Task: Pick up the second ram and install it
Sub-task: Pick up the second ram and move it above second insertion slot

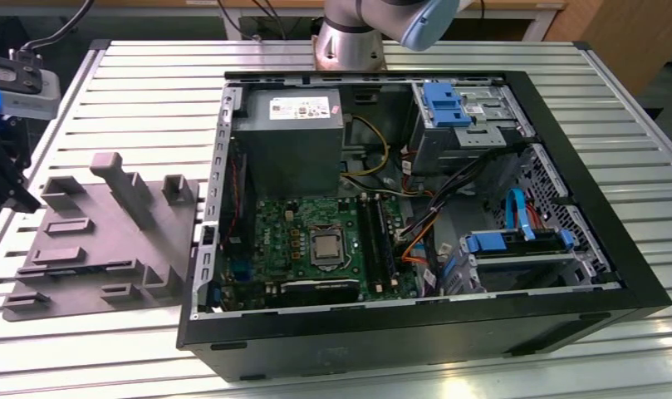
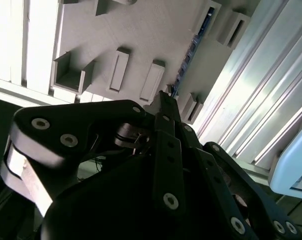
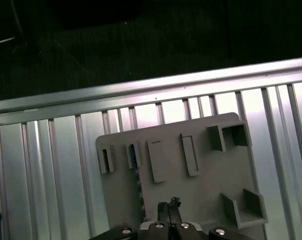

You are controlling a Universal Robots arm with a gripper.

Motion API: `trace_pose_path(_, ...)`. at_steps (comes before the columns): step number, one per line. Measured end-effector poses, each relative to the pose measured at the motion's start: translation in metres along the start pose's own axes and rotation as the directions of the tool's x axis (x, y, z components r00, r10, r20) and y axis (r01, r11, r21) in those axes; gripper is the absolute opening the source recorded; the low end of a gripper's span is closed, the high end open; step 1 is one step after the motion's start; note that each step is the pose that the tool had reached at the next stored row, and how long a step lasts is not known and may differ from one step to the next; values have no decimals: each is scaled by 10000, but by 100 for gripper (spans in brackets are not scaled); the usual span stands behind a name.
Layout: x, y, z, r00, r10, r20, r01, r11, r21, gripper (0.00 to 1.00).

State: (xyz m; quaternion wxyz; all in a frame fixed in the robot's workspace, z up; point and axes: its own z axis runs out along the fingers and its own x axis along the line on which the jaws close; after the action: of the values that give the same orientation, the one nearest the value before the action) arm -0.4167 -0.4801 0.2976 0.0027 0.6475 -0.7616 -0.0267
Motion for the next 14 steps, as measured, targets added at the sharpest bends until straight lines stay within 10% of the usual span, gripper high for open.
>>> trace_pose_path(14, 10, -3, 53, 9966, -821, -70, 820, 9966, -48, 11)
